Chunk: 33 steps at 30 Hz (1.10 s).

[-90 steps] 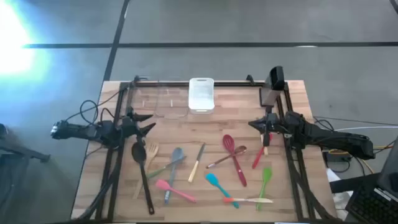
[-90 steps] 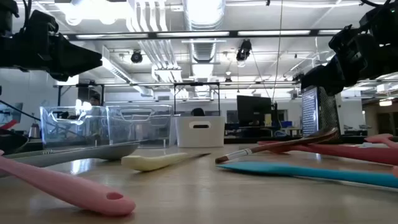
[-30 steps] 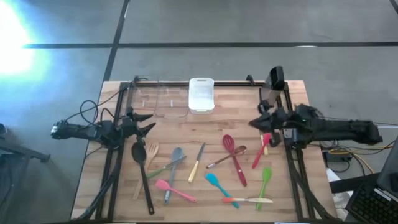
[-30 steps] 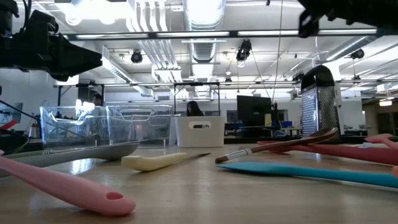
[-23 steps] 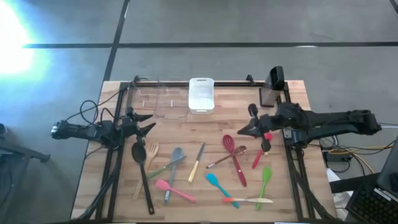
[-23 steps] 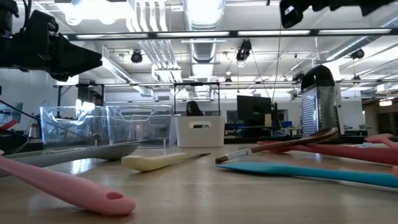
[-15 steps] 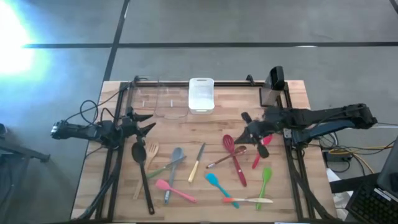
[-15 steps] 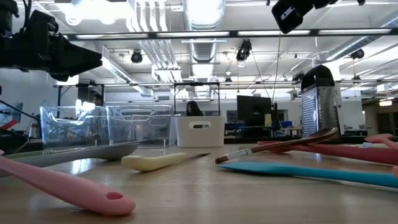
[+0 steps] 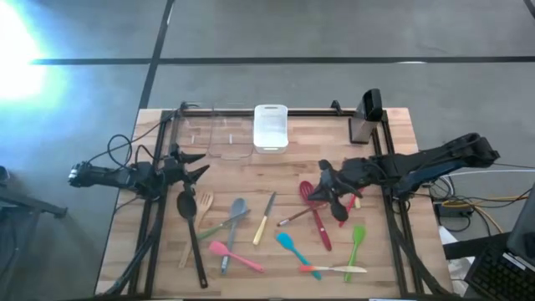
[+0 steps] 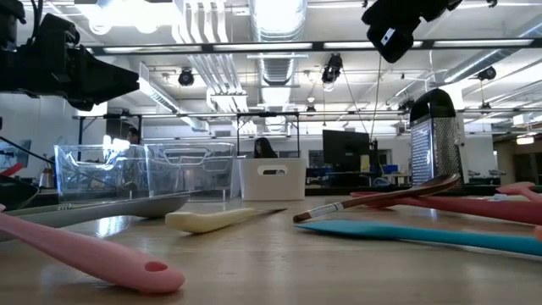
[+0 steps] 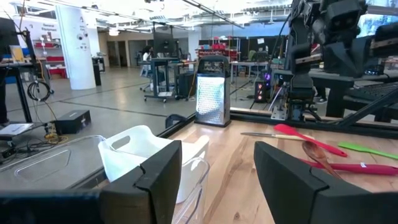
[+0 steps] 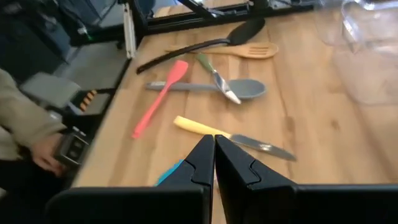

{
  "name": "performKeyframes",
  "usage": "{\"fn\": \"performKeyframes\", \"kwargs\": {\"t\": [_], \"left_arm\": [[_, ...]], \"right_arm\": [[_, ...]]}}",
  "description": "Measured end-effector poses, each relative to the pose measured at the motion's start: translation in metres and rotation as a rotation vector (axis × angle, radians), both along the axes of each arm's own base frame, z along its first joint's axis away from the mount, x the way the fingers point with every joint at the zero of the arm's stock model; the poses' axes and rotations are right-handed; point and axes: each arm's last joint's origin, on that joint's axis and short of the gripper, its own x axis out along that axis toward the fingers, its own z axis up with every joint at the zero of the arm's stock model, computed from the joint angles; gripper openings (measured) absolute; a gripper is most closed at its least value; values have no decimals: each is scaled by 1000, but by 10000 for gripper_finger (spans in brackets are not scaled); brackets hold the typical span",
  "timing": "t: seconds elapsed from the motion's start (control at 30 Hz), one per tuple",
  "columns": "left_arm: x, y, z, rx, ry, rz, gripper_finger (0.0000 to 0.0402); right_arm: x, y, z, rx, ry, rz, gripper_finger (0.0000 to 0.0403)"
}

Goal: Pick & Place Kitchen Items
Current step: Put the orange table knife into the white bin

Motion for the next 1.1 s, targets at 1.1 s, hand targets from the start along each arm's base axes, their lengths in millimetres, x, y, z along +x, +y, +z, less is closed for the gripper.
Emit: {"fn": "performKeyframes", "kwargs": {"t": [1.1], "left_arm": [[0,0,0,0,0,0,204]], "right_arm": [[39,140,-31,107,891,-368,15]]}}
